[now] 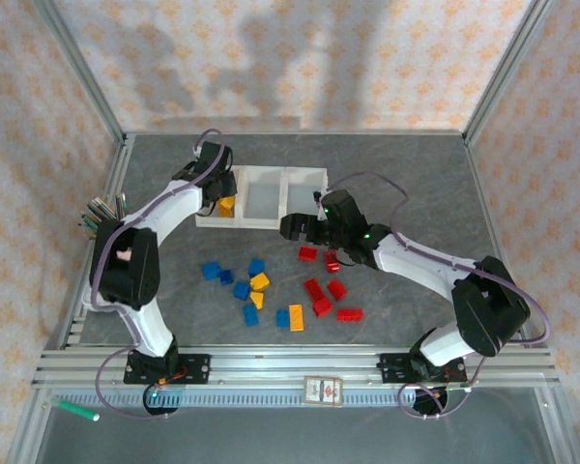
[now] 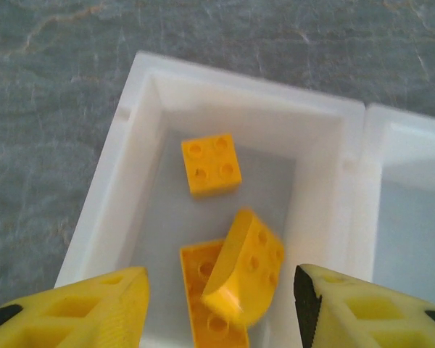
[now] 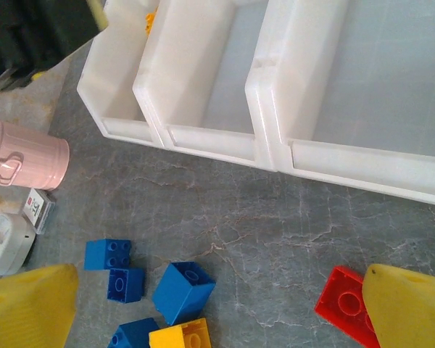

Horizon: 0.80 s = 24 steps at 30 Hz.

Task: Sort the legos into containers by color
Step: Place the lego in the container, then move the lego to the bottom-center of the table.

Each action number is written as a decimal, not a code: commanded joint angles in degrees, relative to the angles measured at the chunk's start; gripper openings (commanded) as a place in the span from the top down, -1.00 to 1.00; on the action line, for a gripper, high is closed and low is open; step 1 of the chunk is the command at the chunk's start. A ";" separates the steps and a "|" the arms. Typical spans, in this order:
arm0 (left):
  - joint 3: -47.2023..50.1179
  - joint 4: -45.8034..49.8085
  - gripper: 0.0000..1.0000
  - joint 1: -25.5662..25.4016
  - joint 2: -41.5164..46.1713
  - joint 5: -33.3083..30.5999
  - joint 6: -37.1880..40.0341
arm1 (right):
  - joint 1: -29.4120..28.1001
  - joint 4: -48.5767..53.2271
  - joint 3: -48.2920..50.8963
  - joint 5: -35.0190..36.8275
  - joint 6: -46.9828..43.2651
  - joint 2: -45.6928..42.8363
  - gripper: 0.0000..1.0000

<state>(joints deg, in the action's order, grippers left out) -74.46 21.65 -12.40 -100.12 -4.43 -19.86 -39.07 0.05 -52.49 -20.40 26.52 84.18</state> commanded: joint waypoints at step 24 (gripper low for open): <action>24.89 8.70 -0.29 -33.61 23.88 -0.65 -22.88 | 0.49 0.35 18.42 -2.81 -1.50 -8.09 -0.99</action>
<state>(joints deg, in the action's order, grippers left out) -51.05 27.35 -43.92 -77.21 -1.93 -36.86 -38.33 1.83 -34.87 -24.40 25.67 77.25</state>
